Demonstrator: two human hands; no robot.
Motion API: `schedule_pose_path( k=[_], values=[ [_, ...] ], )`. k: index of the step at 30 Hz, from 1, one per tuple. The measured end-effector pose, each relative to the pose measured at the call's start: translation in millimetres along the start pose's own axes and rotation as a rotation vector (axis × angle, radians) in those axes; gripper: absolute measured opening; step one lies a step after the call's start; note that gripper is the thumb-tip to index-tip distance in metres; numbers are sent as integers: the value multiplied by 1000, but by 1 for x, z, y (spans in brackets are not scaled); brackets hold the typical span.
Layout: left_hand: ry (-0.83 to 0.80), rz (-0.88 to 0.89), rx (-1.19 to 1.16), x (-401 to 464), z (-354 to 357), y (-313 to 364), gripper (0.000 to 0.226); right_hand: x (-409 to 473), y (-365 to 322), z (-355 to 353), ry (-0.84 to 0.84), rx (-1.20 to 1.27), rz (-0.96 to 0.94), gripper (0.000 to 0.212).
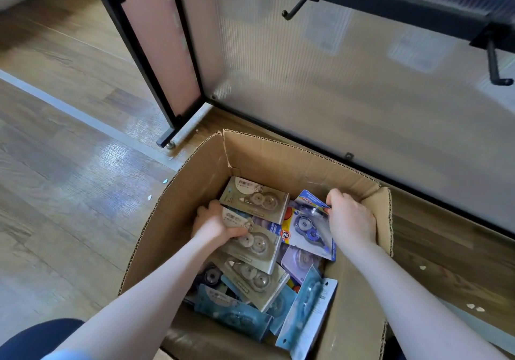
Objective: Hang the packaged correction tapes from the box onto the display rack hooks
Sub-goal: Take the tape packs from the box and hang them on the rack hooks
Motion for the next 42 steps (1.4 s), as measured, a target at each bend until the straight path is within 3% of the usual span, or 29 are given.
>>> schedule_pose_path(
  k=[3,6,9,13,18,22,31,42],
  values=[
    [-32,64,-221,-4,-15,0,56,1,0,-2,-49,86,17,13],
    [-65,23,-353,-12,-31,3,48,0,1,-3,-75,98,19,14],
    [-99,52,-300,-19,-46,4,35,0,1,-6,-149,94,10,15],
    [-121,222,-83,-29,-62,9,11,-2,-2,-7,-168,39,-18,11],
    [35,292,79,-38,-76,15,22,-1,1,-15,50,210,-69,22],
    [38,348,157,-38,-78,21,9,2,-2,-24,110,422,-7,18],
    [242,504,53,-41,-98,50,9,-7,-1,-52,226,666,26,11],
    [298,766,133,-135,-211,169,16,-86,57,-222,192,708,248,15]
  ],
)
Point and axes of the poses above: each hand's wrist, its own x-axis towards the middle knuckle, its own z-axis out of the palm, y = z × x, the point moved 1 cm from there along x, towards the middle knuckle, and after that the axes turned 11 degrees about z, right-handed, at the moved point
